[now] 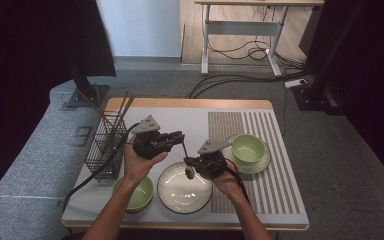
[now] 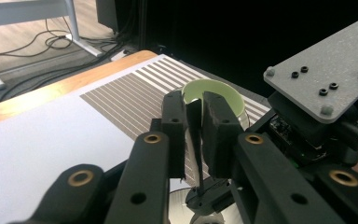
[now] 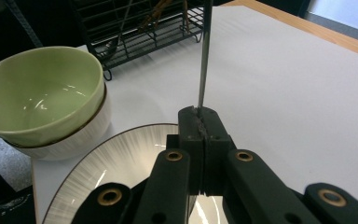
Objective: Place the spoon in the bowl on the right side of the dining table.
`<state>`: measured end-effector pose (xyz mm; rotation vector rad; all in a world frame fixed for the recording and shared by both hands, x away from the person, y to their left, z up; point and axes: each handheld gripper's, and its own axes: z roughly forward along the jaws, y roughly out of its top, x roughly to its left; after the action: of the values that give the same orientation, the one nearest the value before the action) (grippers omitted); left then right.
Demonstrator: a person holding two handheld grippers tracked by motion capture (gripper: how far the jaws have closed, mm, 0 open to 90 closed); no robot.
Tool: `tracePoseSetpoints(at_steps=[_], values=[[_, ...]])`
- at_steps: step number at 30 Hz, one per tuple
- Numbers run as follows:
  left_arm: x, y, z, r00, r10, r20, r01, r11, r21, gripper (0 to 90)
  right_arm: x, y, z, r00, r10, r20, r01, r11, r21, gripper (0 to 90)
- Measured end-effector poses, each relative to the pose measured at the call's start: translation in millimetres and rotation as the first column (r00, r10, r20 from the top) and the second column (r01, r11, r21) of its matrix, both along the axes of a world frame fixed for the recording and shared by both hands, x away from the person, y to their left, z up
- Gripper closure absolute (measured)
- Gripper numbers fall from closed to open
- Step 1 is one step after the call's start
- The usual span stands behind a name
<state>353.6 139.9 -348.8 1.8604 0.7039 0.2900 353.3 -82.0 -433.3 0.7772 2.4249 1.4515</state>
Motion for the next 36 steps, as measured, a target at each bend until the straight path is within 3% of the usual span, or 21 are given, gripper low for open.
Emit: tracePoseSetpoints(at_steps=[7, 21, 31, 36], values=[[-4.0, 11.3, 3.2, 0.9999, 0.011, 0.012, -0.011, 0.9999, -0.004, 70.1, 2.2, -10.8, -2.5, 0.9996, -0.029, -0.007, 0.029, 1.000, 0.010, 89.7], [-2.9, 43.6, -14.1, 0.9974, 0.065, -0.030, -0.066, 0.9978, -0.003, 69.3, 7.0, -31.2, -2.7, 0.9967, -0.080, -0.014, 0.080, 0.997, 0.015, 89.7], [-10.1, 58.6, -18.4, 0.9959, 0.089, -0.013, -0.089, 0.9960, -0.009, 69.2, 10.8, -47.5, -4.4, 0.9924, -0.121, -0.024, 0.121, 0.992, 0.019, 89.7], [-9.8, 67.6, -22.7, 0.9942, 0.104, -0.027, -0.104, 0.9946, -0.006, 69.2, 13.8, -55.7, -5.0, 0.9890, -0.146, -0.026, 0.146, 0.989, 0.017, 89.7]])
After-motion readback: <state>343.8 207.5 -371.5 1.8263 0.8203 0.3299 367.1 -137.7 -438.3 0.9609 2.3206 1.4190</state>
